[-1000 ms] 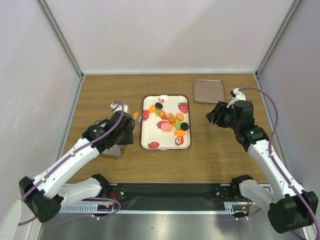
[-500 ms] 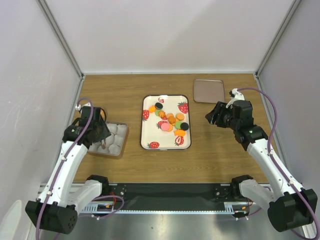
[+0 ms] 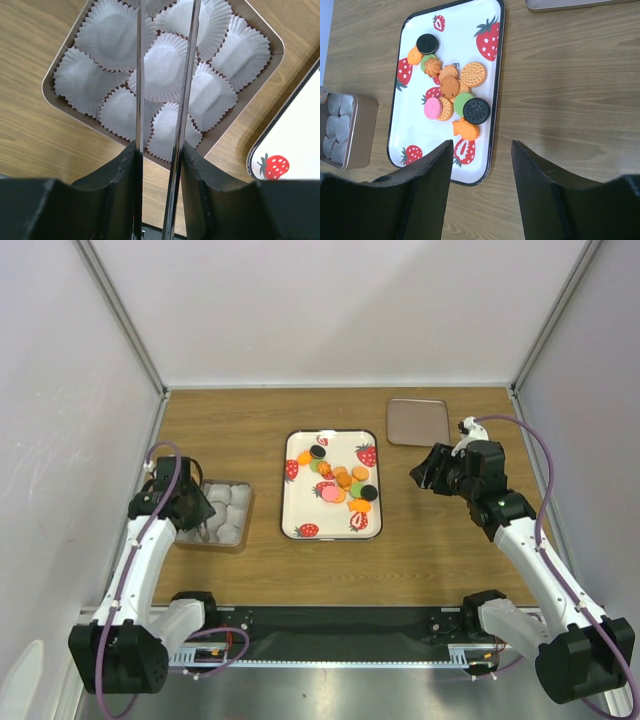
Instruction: Pack the cookies
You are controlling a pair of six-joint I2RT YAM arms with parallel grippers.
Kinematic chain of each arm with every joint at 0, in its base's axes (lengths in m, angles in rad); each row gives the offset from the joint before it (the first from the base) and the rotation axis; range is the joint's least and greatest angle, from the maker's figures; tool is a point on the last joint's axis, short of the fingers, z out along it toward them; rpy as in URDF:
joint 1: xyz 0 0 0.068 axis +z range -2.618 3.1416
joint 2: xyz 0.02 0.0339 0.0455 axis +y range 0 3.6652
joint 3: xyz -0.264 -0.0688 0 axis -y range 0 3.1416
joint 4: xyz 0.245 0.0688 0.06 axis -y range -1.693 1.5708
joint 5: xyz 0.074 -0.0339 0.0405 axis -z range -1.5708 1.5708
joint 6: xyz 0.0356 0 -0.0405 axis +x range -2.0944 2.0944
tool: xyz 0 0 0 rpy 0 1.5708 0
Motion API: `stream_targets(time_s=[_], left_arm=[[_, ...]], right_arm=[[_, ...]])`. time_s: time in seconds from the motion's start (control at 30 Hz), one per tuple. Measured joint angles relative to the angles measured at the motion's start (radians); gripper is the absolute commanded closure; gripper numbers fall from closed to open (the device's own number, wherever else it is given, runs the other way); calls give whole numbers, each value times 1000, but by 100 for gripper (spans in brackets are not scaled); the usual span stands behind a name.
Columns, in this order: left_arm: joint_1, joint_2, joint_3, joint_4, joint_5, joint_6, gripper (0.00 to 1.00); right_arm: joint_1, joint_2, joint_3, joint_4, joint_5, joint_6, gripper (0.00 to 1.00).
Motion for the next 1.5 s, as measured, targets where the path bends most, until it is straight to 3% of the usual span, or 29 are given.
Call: stream_targets(time_s=[0.73, 1.5], left_arm=[[11, -67, -12, -27, 0, -11, 59], [13, -76, -15, -19, -36, -30, 51]], right_arm=[[0, 0, 0, 0, -19, 0, 44], [1, 5, 0, 0, -26, 0, 44]])
